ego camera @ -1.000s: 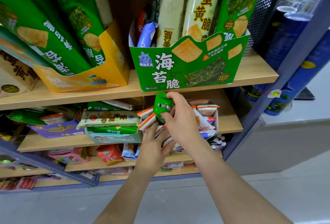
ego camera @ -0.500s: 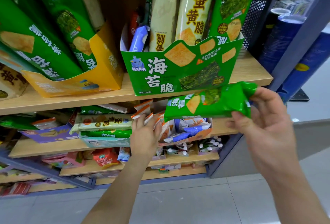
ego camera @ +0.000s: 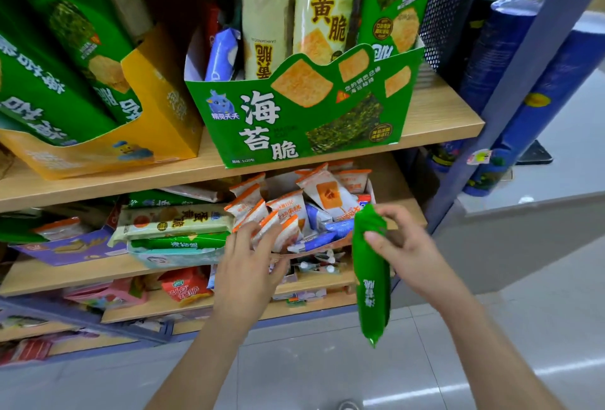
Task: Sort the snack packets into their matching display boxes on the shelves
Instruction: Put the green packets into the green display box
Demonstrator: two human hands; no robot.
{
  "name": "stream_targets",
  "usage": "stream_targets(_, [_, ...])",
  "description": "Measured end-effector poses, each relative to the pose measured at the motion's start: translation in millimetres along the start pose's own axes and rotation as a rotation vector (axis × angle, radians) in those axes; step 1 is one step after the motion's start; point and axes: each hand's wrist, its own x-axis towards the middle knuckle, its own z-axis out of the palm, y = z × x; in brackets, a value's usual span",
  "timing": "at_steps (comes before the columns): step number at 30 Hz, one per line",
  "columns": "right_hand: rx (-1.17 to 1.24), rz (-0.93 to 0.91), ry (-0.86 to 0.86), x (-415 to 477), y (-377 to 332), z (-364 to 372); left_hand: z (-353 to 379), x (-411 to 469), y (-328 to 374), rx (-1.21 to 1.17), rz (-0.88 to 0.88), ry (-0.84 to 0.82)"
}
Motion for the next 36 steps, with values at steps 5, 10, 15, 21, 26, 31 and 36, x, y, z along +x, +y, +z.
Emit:
stream_targets(5, [-0.391,0.119,-0.088,20.3,42.5,12.8,11.2,6.3,-8.2,-0.009,-0.157,-0.126])
stream_targets(10, [-0.468,0.057,-0.029,33.4,48.3,15.9,20.3,26.9,-2.5,-0.032,-0.176,-0.133])
stream_targets(15, [-0.235,0.127,0.142,55.1,52.2,15.8,25.9,59.2,11.1,-0.037,-0.182,-0.11])
stream_targets(21, [0.238,0.117,0.276,55.1,34.7,4.6,22.2,74.9,26.3,-0.05,-0.249,-0.181])
stream_targets(26, [0.575,0.128,0.059,23.6,4.4,-4.3,-8.9,33.8,41.3,-0.243,-0.138,-0.095])
stream_targets(31, [0.819,0.132,-0.098,11.8,-27.0,8.5,-43.9,7.0,77.7,-1.068,-0.227,-0.631])
stream_targets(36, [0.712,0.084,-0.204,5.0,-67.4,27.3,-55.4,-2.0,82.4,-1.133,-0.445,-0.351])
